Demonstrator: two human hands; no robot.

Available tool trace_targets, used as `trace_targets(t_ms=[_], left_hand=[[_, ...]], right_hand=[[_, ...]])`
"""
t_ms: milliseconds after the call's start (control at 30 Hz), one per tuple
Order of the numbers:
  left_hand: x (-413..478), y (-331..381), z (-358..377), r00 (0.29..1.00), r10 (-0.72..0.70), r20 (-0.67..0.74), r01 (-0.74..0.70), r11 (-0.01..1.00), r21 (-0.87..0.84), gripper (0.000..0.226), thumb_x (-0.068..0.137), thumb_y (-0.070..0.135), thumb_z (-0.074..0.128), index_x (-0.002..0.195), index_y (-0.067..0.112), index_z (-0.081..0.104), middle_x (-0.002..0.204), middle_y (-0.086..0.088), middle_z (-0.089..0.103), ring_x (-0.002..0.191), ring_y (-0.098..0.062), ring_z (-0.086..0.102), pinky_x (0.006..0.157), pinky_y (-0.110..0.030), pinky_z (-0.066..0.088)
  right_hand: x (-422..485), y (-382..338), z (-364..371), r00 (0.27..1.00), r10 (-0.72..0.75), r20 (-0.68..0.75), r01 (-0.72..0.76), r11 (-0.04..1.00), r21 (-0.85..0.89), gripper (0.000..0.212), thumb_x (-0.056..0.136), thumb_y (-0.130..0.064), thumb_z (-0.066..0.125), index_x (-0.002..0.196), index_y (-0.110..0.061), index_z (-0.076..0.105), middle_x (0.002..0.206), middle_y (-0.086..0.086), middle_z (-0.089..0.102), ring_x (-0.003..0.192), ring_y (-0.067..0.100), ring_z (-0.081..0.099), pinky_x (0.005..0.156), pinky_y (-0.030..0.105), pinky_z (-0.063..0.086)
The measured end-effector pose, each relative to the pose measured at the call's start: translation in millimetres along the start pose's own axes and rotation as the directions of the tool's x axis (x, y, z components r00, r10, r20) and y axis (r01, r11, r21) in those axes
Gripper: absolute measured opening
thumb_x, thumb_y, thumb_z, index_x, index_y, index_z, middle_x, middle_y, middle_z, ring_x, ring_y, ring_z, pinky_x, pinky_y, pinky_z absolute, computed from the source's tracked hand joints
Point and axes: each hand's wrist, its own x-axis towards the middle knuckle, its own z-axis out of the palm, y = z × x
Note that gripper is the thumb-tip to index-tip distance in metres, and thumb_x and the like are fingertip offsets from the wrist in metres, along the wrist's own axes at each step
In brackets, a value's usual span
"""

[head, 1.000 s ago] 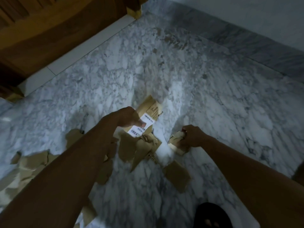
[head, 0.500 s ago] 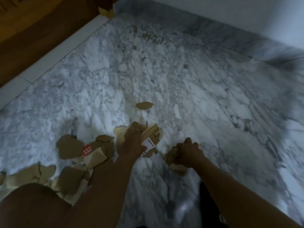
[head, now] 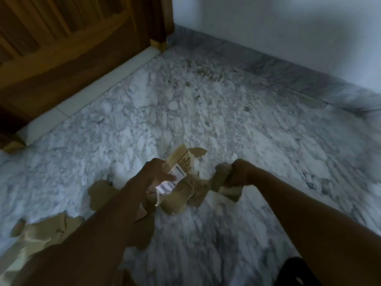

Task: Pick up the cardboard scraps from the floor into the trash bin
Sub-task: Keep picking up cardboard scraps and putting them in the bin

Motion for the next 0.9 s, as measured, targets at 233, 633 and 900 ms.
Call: trace_targets(t_ms=[233, 633, 900], left_hand=[[-20.6, -48.8, -9.2, 0.972, -0.124, 0.199, 0.084, 0.976, 0.200, 0.038, 0.068, 0.026, 0.085, 0.102, 0.013, 0.073, 0.099, -0.004, 0.075, 0.086, -0.018, 0.072, 0.080, -0.031, 0.056], [16.7, -23.7, 66.5, 0.997, 0.079, 0.012, -0.072, 0.824, 0.563, 0.078, 0.074, 0.044, 0.074, 0.143, 0.032, 0.040, 0.138, 0.001, 0.041, 0.137, -0.028, 0.030, 0.107, -0.041, 0.035], [16.8, -17.4, 50.4, 0.996, -0.054, 0.068, 0.034, 0.964, 0.264, 0.058, 0.067, 0.034, 0.083, 0.117, 0.024, 0.055, 0.109, -0.001, 0.055, 0.094, -0.020, 0.060, 0.070, -0.031, 0.052]], right_hand=[[71.1, -72.4, -33.4, 0.996, -0.057, -0.075, 0.072, 0.974, 0.216, 0.046, 0.077, -0.023, 0.081, 0.112, 0.002, 0.066, 0.104, 0.015, 0.066, 0.097, 0.026, 0.066, 0.083, 0.035, 0.057], [150.2, -81.6, 15.7, 0.957, -0.269, -0.110, 0.244, 0.949, -0.201, 0.071, 0.073, -0.053, 0.064, 0.129, -0.014, 0.045, 0.124, 0.009, 0.047, 0.120, 0.034, 0.047, 0.098, 0.047, 0.045], [129.2, -36.4, -19.4, 0.980, -0.116, 0.161, 0.120, 0.993, -0.016, 0.039, 0.058, -0.031, 0.077, 0.095, -0.017, 0.073, 0.093, 0.005, 0.076, 0.084, 0.019, 0.072, 0.074, 0.032, 0.058]])
